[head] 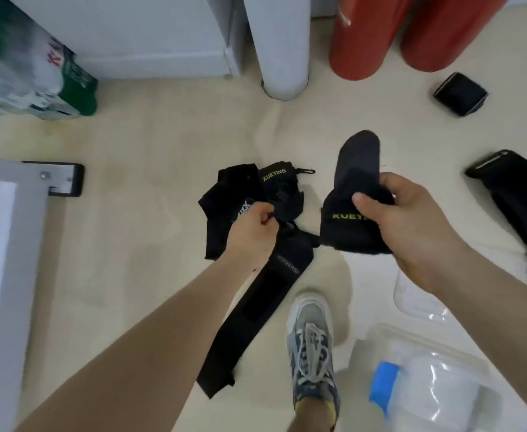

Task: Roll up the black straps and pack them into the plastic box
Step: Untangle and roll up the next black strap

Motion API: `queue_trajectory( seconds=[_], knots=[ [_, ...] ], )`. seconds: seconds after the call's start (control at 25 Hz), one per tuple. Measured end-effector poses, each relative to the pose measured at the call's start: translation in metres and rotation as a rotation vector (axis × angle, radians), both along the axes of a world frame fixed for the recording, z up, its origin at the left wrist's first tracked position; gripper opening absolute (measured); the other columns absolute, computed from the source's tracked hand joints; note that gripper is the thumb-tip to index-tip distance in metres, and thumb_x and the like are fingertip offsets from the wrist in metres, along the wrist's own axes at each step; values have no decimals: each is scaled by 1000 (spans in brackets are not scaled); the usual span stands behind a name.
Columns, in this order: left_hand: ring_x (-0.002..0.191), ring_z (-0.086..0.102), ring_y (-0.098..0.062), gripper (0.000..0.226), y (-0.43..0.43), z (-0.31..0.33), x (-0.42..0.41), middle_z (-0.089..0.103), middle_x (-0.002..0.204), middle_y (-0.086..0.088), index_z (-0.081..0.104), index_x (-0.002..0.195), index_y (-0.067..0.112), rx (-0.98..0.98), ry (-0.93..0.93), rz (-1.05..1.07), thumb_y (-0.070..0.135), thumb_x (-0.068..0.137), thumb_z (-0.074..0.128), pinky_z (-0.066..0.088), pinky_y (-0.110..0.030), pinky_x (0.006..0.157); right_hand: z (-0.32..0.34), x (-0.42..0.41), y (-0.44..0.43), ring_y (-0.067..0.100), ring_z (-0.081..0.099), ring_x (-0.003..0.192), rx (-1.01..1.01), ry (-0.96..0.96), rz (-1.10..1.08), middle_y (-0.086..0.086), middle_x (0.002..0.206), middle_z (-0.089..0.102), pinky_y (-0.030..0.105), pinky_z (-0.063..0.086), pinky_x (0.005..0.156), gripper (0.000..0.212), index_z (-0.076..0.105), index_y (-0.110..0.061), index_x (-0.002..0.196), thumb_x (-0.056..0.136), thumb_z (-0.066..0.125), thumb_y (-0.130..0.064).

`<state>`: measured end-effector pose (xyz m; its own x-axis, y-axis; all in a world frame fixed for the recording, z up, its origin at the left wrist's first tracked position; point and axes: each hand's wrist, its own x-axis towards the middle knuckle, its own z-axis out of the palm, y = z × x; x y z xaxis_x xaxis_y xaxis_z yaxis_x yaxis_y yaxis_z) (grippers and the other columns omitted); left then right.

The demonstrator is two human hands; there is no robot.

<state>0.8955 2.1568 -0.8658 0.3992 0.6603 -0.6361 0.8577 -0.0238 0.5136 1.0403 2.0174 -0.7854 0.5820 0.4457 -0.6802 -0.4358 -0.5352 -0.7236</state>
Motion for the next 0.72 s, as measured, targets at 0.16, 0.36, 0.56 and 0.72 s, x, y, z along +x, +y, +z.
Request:
queue_trajectory(
  seconds=[0.16,0.36,0.56,0.72],
  knots=[
    [111,58,-27,45,54,-53,33,55,133,-10,41,144,17,81,40,17,18,100,48,48,-35,89,-35,5,31,4,66,66,-98,-138,244,-6,77,70,16,53,61,7,68,-20,85,91,67,-22],
    [142,19,-39,101,99,-107,-5,16,158,-7,8,152,42,188,580,-478,25,78,75,31,-66,104,-87,-8,54,10,66,87,-133,-102,433,-2,92,70,18,53,74,11,62,-18,94,88,69,-14],
    [106,56,-28,27,97,-112,-47,59,103,-4,66,102,17,236,479,-398,37,85,72,45,-38,84,-118,-35,73,25,67,79,-90,-104,528,4,95,66,38,59,67,63,39,-35,135,88,65,-4],
    [84,72,-38,18,80,-22,-65,74,86,-18,73,86,1,-460,-158,428,-3,69,73,61,-39,72,-109,-48,70,28,68,78,-162,-81,698,2,93,71,35,57,72,31,70,-38,106,94,58,-12]
  ],
)
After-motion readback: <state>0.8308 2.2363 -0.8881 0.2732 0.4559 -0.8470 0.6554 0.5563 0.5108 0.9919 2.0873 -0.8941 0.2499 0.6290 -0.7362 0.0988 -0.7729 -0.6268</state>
